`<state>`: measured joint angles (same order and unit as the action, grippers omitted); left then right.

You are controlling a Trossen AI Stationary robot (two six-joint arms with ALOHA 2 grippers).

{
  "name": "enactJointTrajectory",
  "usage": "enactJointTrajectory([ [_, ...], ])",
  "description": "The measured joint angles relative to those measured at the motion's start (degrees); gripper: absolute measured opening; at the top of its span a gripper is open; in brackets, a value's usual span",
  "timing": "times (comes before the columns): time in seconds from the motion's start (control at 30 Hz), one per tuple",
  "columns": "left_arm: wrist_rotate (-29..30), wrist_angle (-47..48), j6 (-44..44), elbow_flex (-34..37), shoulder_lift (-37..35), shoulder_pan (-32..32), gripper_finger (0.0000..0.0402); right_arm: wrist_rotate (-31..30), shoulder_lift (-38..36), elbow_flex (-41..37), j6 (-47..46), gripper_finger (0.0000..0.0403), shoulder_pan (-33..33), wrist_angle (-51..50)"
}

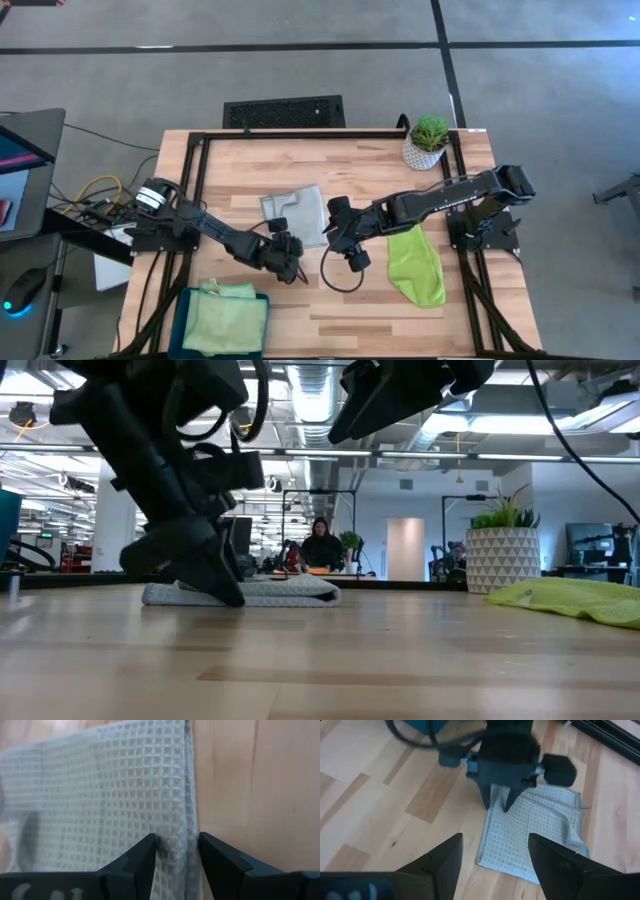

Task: Fold microfiber towels
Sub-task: Put the folded gray microfiber cloth into the blue bin

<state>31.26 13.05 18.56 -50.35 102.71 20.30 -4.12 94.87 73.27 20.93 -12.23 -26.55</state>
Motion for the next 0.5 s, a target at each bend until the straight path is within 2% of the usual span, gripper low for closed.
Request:
enactJointTrajectory([
  [0.17,1.88,-1.86,-2.28,-1.15,3.65,0.01,0.0144,0.01,0.02,0.0,0.01,0.0249,0.0,0.17],
  [0.33,3.56,1.92,-0.15,-2.93,5.72,0.06,0.0139,0.03,0.02,0.0,0.0,0.0249,0.3,0.24],
  [0.5,1.93,3.74,2.07,-2.97,5.78,0.04,0.0082,0.02,0.02,0.0,0.0,0.0249,0.83,0.22],
])
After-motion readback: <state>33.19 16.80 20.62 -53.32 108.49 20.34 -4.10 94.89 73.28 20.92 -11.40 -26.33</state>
